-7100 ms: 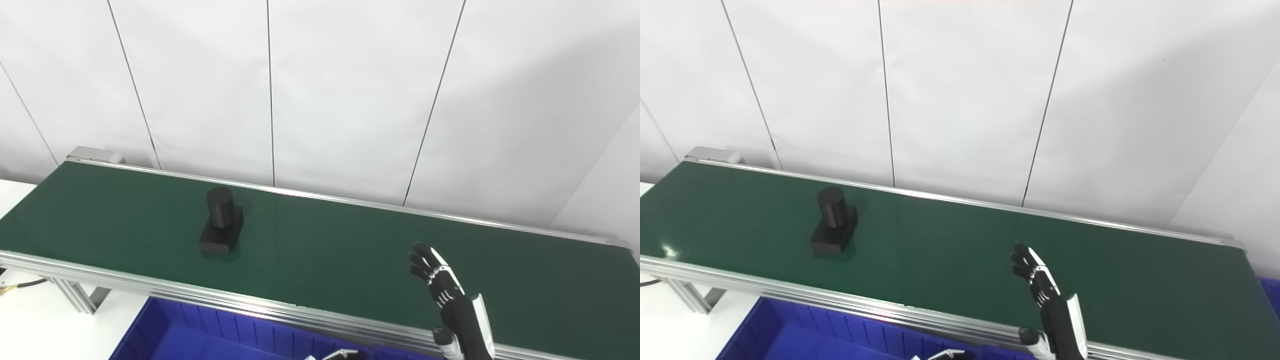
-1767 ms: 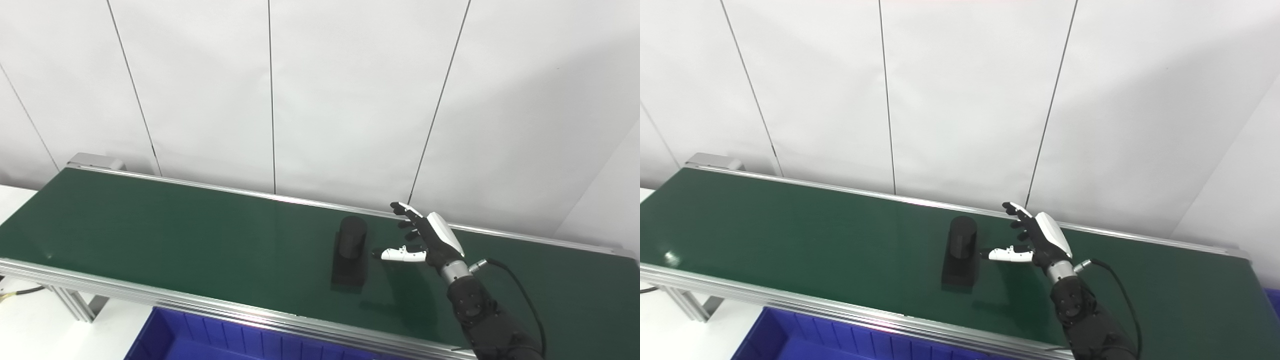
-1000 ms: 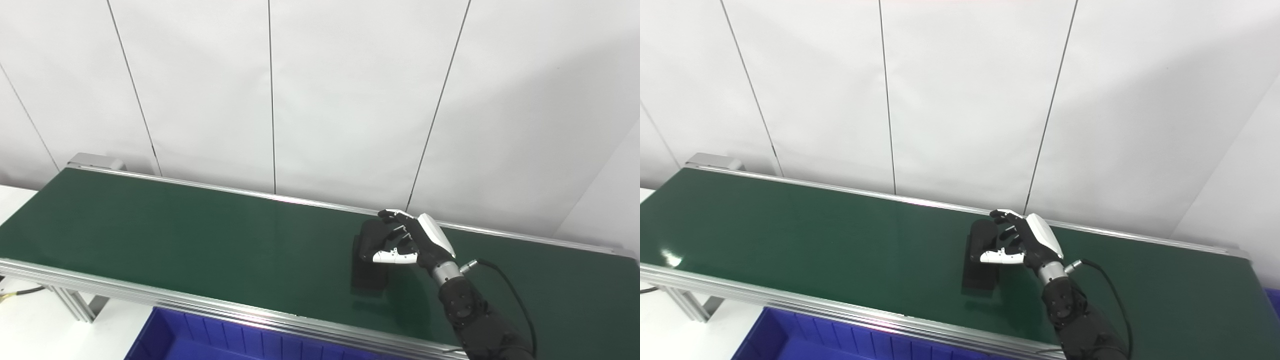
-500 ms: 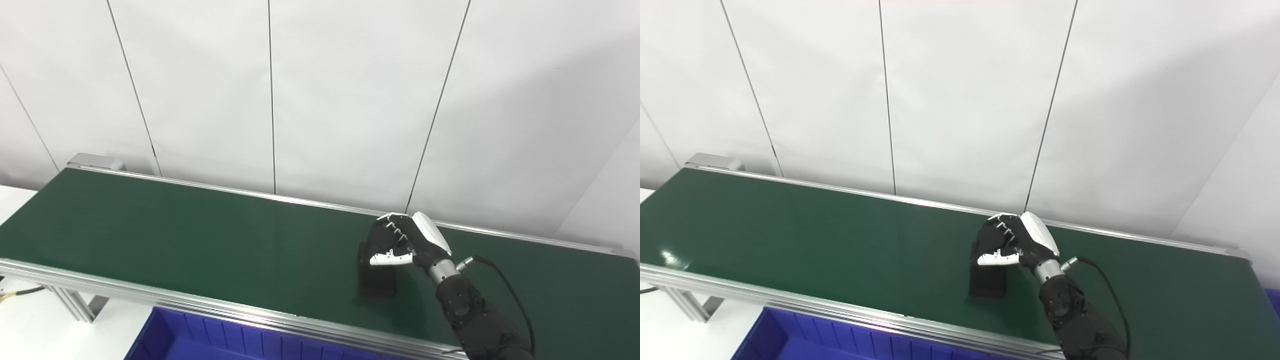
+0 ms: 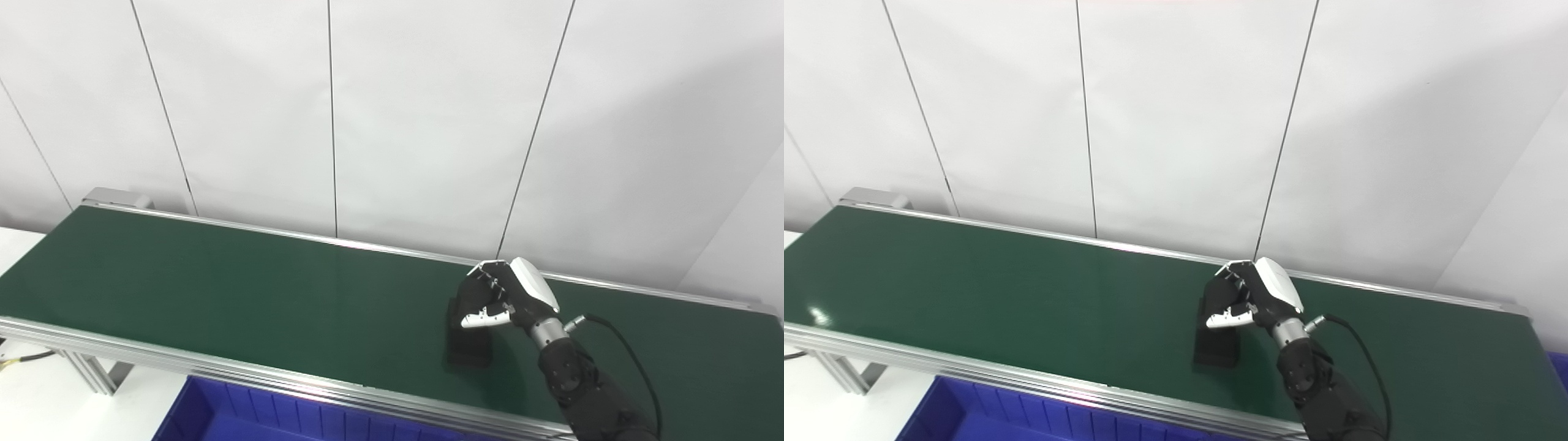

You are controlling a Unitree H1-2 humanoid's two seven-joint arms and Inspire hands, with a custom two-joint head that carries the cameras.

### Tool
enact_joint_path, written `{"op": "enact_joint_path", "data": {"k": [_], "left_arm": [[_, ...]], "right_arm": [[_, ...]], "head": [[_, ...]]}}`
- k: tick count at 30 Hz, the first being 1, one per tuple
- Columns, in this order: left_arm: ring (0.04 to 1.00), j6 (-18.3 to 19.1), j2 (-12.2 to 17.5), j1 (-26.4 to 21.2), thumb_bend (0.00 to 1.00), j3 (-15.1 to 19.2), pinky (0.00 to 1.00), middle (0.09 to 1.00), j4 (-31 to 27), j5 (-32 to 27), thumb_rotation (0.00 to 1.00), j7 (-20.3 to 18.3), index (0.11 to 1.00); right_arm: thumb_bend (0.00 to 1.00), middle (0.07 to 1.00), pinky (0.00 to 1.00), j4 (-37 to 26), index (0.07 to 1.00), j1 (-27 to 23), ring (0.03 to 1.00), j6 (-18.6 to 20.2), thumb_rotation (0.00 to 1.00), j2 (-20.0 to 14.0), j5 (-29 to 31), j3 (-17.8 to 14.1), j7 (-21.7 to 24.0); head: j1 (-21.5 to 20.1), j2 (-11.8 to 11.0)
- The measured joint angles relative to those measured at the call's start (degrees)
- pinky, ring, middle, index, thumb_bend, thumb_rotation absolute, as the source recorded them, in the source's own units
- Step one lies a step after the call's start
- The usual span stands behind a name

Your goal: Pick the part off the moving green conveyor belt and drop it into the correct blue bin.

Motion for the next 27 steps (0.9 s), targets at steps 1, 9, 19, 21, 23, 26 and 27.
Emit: {"op": "enact_joint_path", "data": {"k": [1, 9, 19, 21, 23, 26, 27], "left_arm": [[0.727, 0.0, 0.0, 0.0, 1.0, 0.01, 0.57, 0.756, 0.0, 0.0, 0.84, 0.02, 0.745], [0.743, 0.0, -0.05, -0.04, 1.0, 1.25, 0.64, 0.777, 0.16, -0.17, 0.84, -0.78, 0.772], [0.827, 0.02, 1.48, 0.64, 1.0, 6.58, 0.76, 0.831, -5.31, -0.89, 0.93, -3.02, 0.832], [0.847, 0.01, 2.83, 1.51, 0.99, 6.7, 0.81, 0.843, -8.63, -0.09, 0.94, -2.94, 0.851], [0.872, -0.02, 4.33, 2.97, 0.97, 7.26, 0.84, 0.859, -12.54, -0.09, 0.94, -3.19, 0.866], [0.889, -0.03, 6.5, 5.6, 0.93, 9.63, 0.86, 0.881, -17.61, -1.27, 0.93, -5.85, 0.883], [0.897, -0.03, 7.23, 6.46, 0.9, 10.62, 0.86, 0.89, -19.01, -2.0, 0.93, -7.03, 0.89]], "right_arm": [[0.53, 0.47, 0.16, -0.43, 0.483, 0.4, 0.21, -0.18, 0.0, -0.3, 0.0, -0.03, -0.09], [0.52, 0.411, 0.23, -10.94, 0.526, 5.81, 0.292, 0.02, 0.0, -2.88, 0.4, -0.96, 2.85], [0.52, 0.47, 0.18, -30.37, 0.482, 11.63, 0.232, 2.76, 0.0, -4.37, 0.5, -4.99, 5.8], [0.52, 0.47, 0.18, -34.05, 0.482, 13.05, 0.235, 4.54, 0.0, -4.42, 0.15, -5.6, 6.03], [0.52, 0.47, 0.18, -38.43, 0.483, 14.67, 0.231, 6.98, 0.0, -4.44, -0.17, -6.38, 6.89], [0.52, 0.471, 0.18, -44.01, 0.482, 17.16, 0.23, 10.21, 0.0, -4.48, -0.73, -7.23, 7.78], [0.52, 0.47, 0.17, -45.06, 0.482, 17.73, 0.227, 11.01, 0.0, -4.48, -0.83, -7.36, 7.98]], "head": [[-0.01, 0.01], [-8.95, 6.4], [-21.55, 11.87], [-27.68, 13.54], [-29.44, 13.98], [-36.73, 15.82], [-39.1, 16.44]]}}
